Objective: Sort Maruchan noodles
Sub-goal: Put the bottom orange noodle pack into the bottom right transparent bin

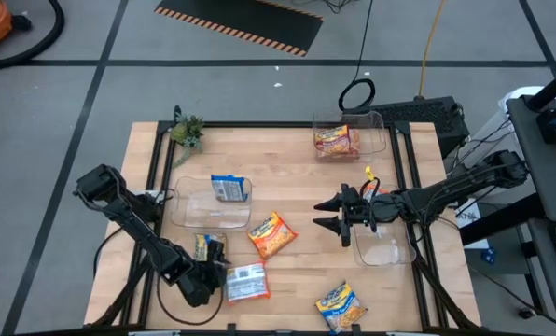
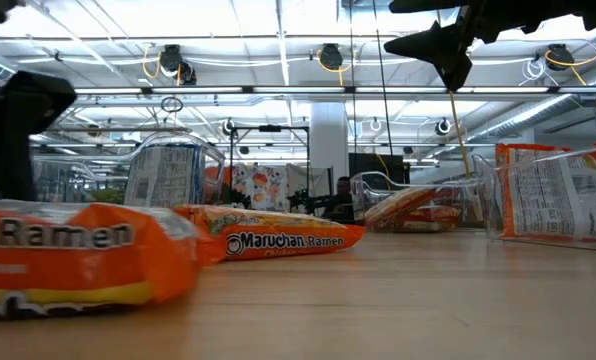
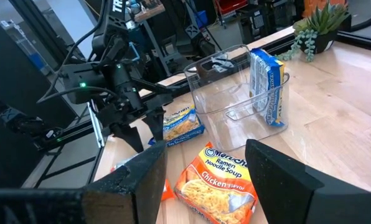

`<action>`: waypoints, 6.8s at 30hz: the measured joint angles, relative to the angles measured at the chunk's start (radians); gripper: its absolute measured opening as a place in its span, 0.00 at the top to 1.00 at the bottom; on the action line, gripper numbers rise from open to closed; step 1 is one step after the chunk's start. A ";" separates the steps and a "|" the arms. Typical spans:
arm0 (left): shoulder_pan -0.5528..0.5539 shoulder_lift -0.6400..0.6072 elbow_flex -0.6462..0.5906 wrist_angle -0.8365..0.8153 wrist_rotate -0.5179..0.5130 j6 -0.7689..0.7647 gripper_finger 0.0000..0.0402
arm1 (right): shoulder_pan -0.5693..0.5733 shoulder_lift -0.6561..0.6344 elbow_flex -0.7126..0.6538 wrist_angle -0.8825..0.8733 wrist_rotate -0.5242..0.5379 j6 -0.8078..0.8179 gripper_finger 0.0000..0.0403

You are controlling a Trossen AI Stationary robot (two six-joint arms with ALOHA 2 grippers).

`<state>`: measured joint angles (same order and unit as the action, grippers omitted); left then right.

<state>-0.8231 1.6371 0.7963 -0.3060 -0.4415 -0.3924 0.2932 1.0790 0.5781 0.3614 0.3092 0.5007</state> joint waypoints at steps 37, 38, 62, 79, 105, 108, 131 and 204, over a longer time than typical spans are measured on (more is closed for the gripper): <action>0.113 0.087 0.000 0.182 0.102 0.189 0.94 | 0.000 0.000 0.000 0.009 0.006 0.003 0.48; 0.118 0.087 0.000 0.181 0.101 0.189 0.97 | 0.000 0.000 0.000 0.008 0.005 0.003 0.48; 0.254 -0.144 0.240 0.092 -0.220 0.769 0.99 | 0.022 0.140 0.121 0.072 -0.017 0.018 0.48; 0.404 -0.166 0.241 0.171 -0.376 0.915 0.99 | 0.112 0.149 0.304 -0.311 0.264 -0.033 0.45; 0.420 -0.167 0.241 0.150 -0.404 0.886 0.99 | 0.069 0.298 0.296 -0.167 0.113 -0.059 0.34; 0.439 -0.167 0.241 0.135 -0.394 0.867 0.99 | 0.054 0.315 0.296 -0.095 0.068 -0.075 0.34; 0.446 -0.169 0.241 0.120 -0.388 0.805 0.99 | 0.034 0.371 0.298 -0.021 0.109 -0.015 0.34; 0.247 -0.254 0.240 0.302 -0.425 0.644 0.52 | -0.004 0.361 0.449 -0.367 0.085 -0.285 0.73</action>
<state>-0.5763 1.3832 1.0367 -0.0042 -0.8665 0.2515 0.2892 1.4396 1.0267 -0.0057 0.3946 0.2156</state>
